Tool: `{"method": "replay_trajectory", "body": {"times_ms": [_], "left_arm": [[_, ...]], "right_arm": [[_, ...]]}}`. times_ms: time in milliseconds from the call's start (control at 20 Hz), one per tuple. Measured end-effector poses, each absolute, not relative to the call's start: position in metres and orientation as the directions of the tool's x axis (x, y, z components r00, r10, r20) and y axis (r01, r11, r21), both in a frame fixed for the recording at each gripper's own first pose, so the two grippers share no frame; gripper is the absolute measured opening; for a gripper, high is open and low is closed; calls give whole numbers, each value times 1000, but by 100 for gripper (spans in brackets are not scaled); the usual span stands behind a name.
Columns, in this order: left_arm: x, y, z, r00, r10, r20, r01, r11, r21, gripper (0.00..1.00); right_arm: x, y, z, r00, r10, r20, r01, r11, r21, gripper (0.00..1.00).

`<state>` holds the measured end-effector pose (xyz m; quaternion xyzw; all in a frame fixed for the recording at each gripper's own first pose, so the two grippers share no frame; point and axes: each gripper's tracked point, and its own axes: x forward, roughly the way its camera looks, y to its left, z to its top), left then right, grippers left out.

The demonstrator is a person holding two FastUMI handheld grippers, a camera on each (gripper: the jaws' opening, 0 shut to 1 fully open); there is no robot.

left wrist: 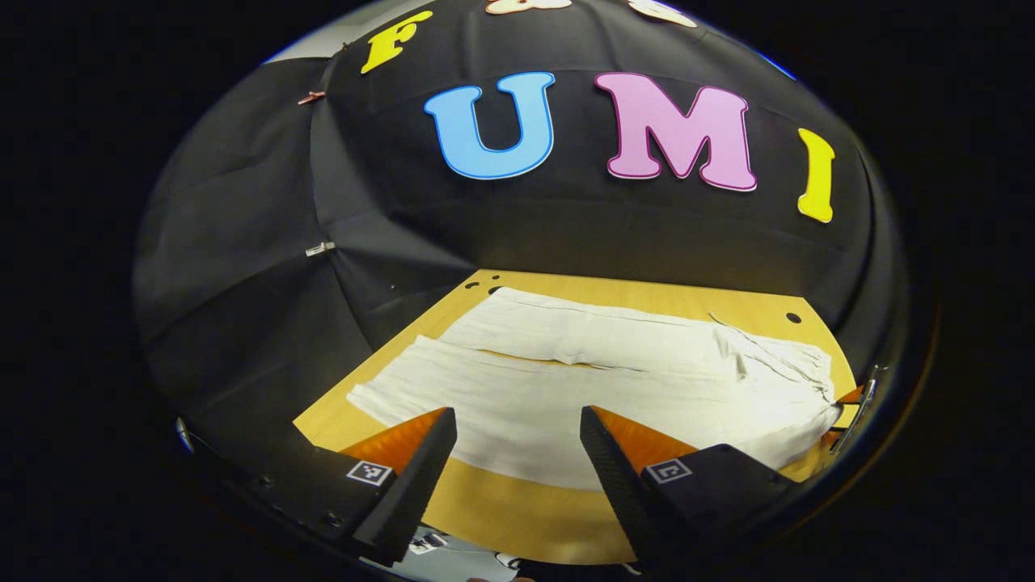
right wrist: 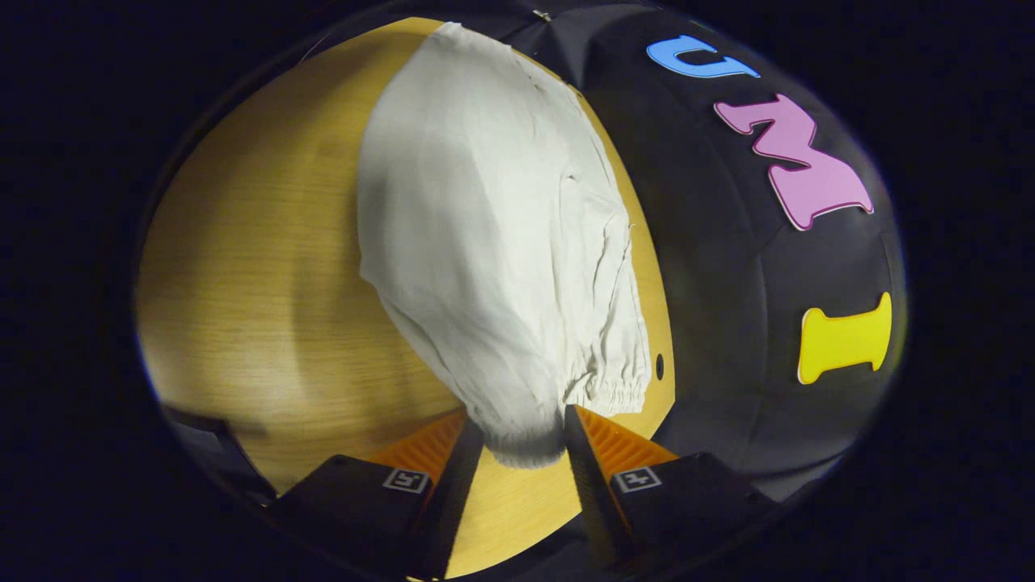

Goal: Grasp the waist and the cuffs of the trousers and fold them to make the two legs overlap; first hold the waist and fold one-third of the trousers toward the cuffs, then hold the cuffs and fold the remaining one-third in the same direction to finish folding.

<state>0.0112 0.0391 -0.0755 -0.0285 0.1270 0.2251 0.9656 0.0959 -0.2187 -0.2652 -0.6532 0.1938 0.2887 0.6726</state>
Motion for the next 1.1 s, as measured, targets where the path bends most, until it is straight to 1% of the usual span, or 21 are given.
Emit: {"method": "replay_trajectory", "body": {"times_ms": [50, 100, 200, 300, 350, 450, 500, 600, 650, 750, 800, 850, 900, 950, 1000, 1100], "left_arm": [[8, 42, -78, 863, 432, -262, -447, 895, 5, 98], [5, 44, -81, 859, 435, -270, -451, 893, 6, 98], [-6, 49, -96, 848, 436, -301, -454, 891, 12, 98], [-19, 54, -115, 828, 445, -341, -461, 886, 35, 98], [-26, 59, -124, 816, 451, -361, -466, 883, 52, 98], [-40, 72, -140, 788, 470, -398, -475, 875, 95, 98], [-46, 80, -145, 774, 479, -413, -479, 870, 112, 98], [-58, 94, -149, 753, 494, -434, -490, 862, 131, 98], [-62, 101, -151, 748, 499, -438, -495, 859, 132, 97], [-68, 117, -158, 739, 501, -450, -491, 858, 149, 97], [-69, 130, -163, 740, 501, -449, -474, 862, 181, 97], [-67, 150, -166, 745, 501, -441, -437, 866, 244, 97], [-68, 173, -171, 740, 520, -427, -397, 850, 347, 97], [-67, 198, -176, 732, 541, -414, -345, 818, 460, 97], [-66, 216, -182, 733, 544, -408, -297, 796, 528, 97], [-57, 247, -198, 740, 523, -423, -204, 774, 600, 97]], "right_arm": [[95, -217, -268, 750, 128, -648, -651, -25, -758, 62], [94, -219, -271, 738, 118, -664, -666, -29, -746, 53], [94, -221, -274, 721, 115, -683, -684, -32, -728, 46], [96, -221, -277, 697, 109, -709, -710, -33, -703, 34], [94, -219, -274, 687, 111, -718, -719, -36, -694, 33], [95, -222, -278, 668, 81, -740, -739, -46, -672, 31], [92, -221, -274, 659, 66, -750, -748, -53, -662, 24], [94, -222, -278, 625, 47, -779, -777, -60, -627, 23], [95, -222, -279, 604, 37, -796, -794, -58, -606, 18], [94, -222, -280, 559, 22, -829, -827, -51, -559, 11], [91, -219, -277, 539, 6, -842, -841, -50, -539, 11], [92, -219, -277, 517, -10, -856, -855, -37, -517, 7], [92, -219, -276, 517, -28, -855, -856, -39, -516, 7], [92, -219, -275, 524, -38, -851, -851, -56, -522, 7], [91, -220, -276, 531, -53, -846, -846, -80, -526, 7], [90, -221, -276, 540, -73, -838, -839, -128, -530, 7]]}}
